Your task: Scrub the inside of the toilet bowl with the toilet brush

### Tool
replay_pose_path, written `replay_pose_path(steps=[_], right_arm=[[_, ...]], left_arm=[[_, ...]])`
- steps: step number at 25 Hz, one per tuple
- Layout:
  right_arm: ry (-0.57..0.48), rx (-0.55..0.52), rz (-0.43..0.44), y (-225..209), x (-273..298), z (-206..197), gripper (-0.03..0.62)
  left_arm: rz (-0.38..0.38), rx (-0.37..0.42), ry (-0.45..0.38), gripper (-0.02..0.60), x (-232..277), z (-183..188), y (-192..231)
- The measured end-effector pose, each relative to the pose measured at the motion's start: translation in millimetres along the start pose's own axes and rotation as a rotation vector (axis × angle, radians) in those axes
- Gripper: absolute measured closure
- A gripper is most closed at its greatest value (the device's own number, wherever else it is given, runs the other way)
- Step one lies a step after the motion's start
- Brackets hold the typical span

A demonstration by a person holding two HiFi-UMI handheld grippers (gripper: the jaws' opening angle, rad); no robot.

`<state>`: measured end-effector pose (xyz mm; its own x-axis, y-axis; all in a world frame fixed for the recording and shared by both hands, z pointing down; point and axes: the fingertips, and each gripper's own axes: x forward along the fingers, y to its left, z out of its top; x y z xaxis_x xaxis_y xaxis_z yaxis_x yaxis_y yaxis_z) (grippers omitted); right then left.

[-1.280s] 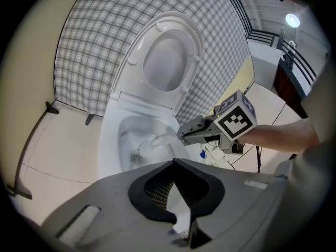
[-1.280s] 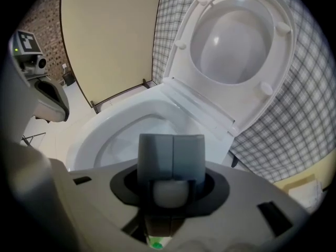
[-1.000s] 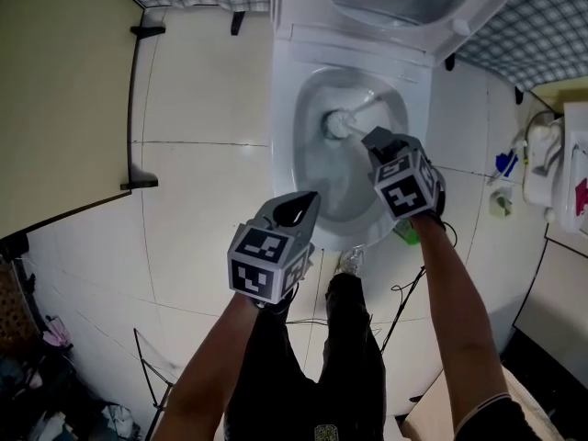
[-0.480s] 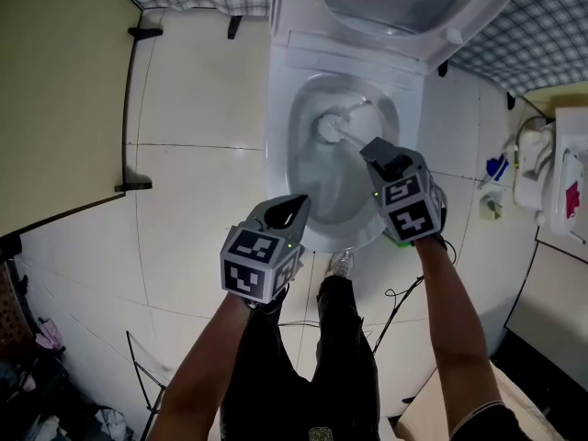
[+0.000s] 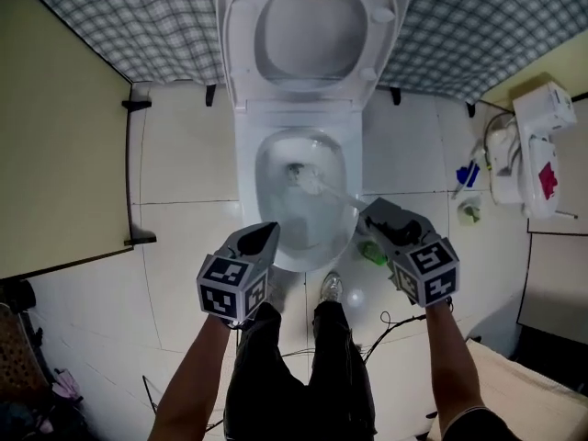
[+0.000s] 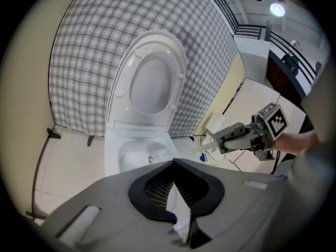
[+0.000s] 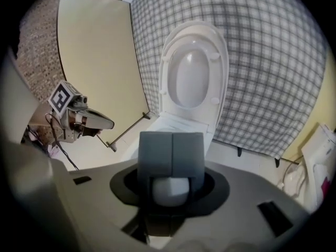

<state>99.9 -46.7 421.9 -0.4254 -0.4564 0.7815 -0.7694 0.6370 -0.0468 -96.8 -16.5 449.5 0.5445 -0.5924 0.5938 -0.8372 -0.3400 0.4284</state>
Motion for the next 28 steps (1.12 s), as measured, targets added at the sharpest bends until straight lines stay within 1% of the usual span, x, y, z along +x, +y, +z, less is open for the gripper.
replay_pose_path(steps=[2,4,7,10,12,14,19,23,28], right_arm=[[-0.054,0.037,-0.018,-10.3,-31.7,5.8,0.424],[-0.097,0.083,-0.052,-26.8,-59.1,4.3,0.424],[-0.132,0.128,-0.118,-50.3,-93.4,-2.8,0.424],[-0.135,0.171,-0.174,-74.9,-120.1,-26.9,0.424],[-0.112,0.214,-0.207,-91.1,-131.1,-54.4,0.424],[-0.067,0.249,-0.233,-103.3,-136.3,-84.1,0.424],[0.054,0.312,-0.278,-122.7,-123.7,-158.4,0.424],[0.137,0.376,-0.3,-132.6,-97.8,-218.8,0.424],[0.235,0.379,-0.313,-146.7,-49.5,-270.5,0.424]], left_arm=[[-0.01,0.03,-0.016,0.575,-4.6,16.0,-11.7],[-0.034,0.066,-0.013,0.575,-4.0,24.6,-26.3],[-0.07,0.113,0.006,0.575,3.9,25.8,-51.6],[-0.103,0.129,0.021,0.575,18.9,20.8,-83.4],[-0.133,0.148,0.041,0.575,32.2,14.1,-107.5],[-0.161,0.162,0.071,0.575,44.9,3.2,-130.1],[-0.211,0.18,0.135,0.575,69.5,-25.4,-172.9],[-0.227,0.193,0.181,0.575,86.0,-51.9,-190.5],[-0.23,0.195,0.213,0.575,107.4,-77.1,-197.0]])
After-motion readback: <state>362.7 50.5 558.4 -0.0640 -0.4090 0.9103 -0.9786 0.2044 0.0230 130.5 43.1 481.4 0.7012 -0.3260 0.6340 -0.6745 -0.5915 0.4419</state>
